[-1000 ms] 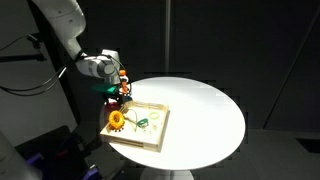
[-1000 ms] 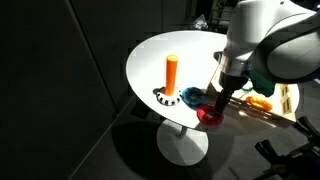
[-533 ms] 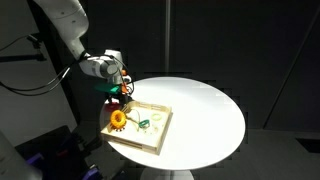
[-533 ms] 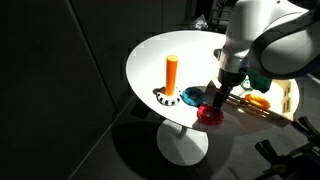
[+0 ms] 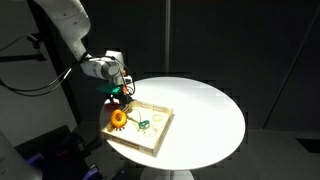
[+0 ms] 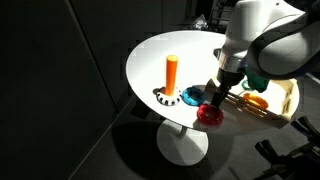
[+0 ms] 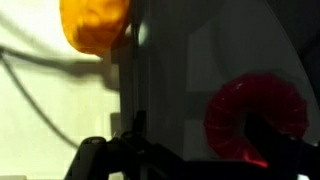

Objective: Put the red ring in the box.

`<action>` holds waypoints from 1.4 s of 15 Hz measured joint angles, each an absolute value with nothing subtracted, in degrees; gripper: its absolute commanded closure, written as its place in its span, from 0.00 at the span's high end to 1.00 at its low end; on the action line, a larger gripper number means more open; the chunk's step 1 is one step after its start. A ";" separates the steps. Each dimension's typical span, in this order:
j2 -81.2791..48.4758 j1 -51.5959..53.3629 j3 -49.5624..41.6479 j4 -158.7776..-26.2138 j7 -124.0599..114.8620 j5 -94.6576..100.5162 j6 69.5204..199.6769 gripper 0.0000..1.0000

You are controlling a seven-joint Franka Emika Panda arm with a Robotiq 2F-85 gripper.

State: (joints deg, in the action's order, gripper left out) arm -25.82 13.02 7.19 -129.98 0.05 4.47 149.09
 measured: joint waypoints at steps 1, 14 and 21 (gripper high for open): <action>-25.89 13.02 7.18 -129.94 0.05 4.47 149.14 1.00; -25.99 13.95 7.86 -129.72 0.05 4.47 149.19 1.00; -26.96 14.18 7.85 -129.66 0.05 4.47 149.22 1.00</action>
